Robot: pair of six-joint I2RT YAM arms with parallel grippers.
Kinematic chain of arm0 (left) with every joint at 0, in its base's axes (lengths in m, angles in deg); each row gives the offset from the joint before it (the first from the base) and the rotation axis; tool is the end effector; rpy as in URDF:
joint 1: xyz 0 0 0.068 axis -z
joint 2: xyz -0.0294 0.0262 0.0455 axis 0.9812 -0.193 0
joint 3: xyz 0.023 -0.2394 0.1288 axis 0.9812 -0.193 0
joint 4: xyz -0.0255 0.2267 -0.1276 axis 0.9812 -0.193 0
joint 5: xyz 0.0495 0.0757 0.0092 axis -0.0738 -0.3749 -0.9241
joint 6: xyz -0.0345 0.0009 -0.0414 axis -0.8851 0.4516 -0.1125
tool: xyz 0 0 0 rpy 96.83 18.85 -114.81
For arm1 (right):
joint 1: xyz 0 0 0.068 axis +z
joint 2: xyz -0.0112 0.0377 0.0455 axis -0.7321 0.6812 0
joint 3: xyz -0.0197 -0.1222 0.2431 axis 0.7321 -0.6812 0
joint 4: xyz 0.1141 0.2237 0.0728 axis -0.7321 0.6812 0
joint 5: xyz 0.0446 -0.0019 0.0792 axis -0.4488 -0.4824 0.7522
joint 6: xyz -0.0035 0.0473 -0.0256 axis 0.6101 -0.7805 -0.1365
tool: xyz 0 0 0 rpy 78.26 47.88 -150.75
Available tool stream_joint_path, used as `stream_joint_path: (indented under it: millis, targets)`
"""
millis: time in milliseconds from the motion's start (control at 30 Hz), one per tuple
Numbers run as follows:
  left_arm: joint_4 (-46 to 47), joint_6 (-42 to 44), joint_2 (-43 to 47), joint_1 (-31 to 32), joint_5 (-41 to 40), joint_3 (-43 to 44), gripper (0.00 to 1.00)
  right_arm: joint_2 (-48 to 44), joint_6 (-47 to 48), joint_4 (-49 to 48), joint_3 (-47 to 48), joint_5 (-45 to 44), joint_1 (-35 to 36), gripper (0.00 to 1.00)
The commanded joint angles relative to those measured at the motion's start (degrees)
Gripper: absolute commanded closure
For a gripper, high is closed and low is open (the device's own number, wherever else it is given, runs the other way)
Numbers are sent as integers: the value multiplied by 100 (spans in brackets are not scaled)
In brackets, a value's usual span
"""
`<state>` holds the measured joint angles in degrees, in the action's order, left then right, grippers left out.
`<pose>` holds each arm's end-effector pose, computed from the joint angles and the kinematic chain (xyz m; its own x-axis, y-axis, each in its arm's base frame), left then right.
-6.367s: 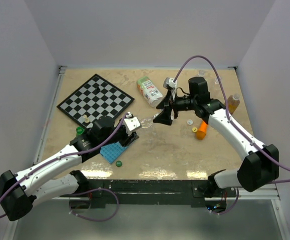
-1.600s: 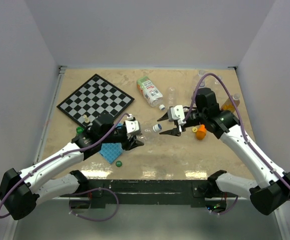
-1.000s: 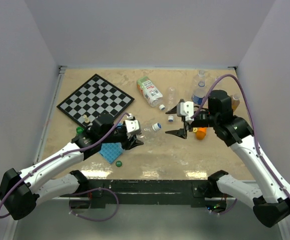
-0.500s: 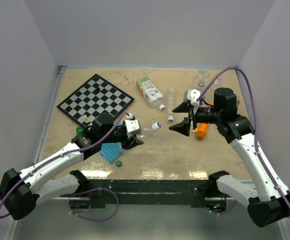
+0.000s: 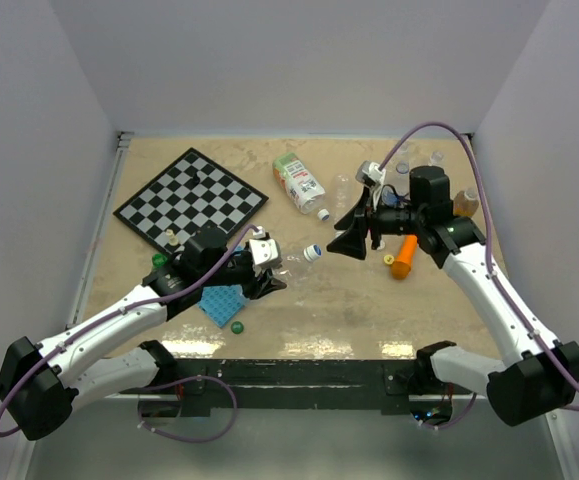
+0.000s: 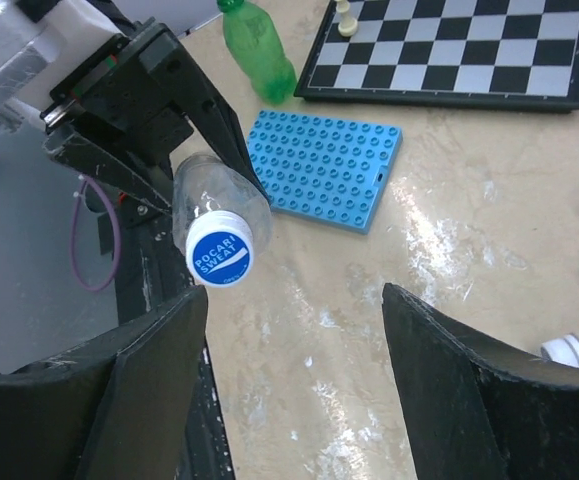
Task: Unscrew the bottle caps
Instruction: Unscrew the bottle cap from the plastic bottle.
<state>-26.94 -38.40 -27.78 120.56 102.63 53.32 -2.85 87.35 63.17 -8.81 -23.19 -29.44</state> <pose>0.1550 -0.1618 0.2712 -0.1206 0.3306 -0.9360 0.9573 0.2882 -0.0216 0.2165 0.0992 0.3543 -0.3656 -0.1712 -0.9149 -0.9000 0.3156 0.3005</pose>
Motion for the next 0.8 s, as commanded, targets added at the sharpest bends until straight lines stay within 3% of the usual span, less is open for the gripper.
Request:
stream_joint_path:
  millis: [0, 267, 667, 767]
  targets:
    - [189, -70, 90, -3, 4, 94, 98, 276, -339, -203, 27, 272, 153, 27]
    - [189, -70, 54, -3, 4, 94, 98, 523, -216, -36, 211, 351, 619, 30]
    - [190, -87, 37, -3, 12, 103, 98, 654, -224, -9, 361, 474, 707, 33]
    - [189, -70, 46, -3, -5, 94, 98, 804, -242, -45, 422, 439, 786, 49]
